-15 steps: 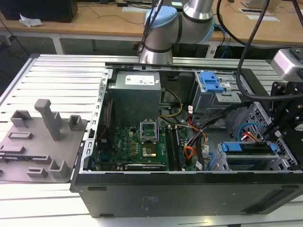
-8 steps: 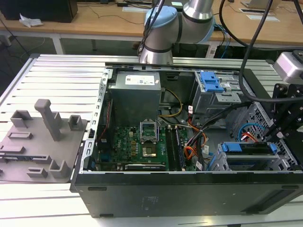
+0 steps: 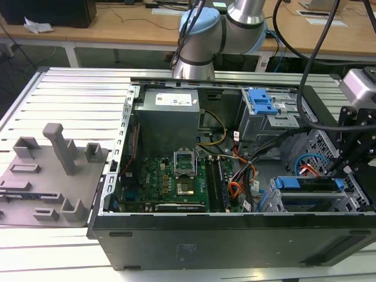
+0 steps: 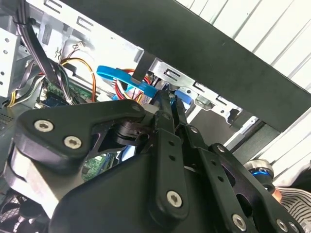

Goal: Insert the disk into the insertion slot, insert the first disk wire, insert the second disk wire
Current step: 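Insert the second disk wire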

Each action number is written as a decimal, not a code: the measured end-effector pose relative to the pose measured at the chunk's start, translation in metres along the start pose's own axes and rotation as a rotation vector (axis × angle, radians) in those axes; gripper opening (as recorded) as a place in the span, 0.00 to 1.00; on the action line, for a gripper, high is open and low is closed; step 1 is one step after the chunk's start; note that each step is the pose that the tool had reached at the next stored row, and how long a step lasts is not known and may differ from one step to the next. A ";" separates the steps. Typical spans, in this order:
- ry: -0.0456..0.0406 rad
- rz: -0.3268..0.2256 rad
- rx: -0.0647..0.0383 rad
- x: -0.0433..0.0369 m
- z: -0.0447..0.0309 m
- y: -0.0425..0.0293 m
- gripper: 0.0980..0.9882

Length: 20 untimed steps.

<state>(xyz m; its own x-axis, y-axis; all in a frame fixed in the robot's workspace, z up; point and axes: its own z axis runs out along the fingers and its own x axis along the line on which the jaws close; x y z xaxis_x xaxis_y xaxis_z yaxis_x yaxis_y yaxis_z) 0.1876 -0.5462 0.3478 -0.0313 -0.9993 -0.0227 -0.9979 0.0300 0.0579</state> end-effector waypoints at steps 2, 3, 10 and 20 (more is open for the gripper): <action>0.0001 0.000 0.000 0.0000 0.0001 -0.0002 0.07; 0.0000 0.000 0.000 0.0000 0.0001 -0.0001 0.07; 0.0000 0.000 0.000 -0.0001 -0.0028 0.0002 0.07; -0.0263 -0.002 0.002 0.0011 -0.0021 0.0380 0.07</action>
<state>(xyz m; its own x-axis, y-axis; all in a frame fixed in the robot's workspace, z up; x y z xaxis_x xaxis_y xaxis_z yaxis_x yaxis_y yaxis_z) 0.1498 -0.5462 0.3521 -0.0312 -0.9983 -0.0490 -0.9980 0.0284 0.0557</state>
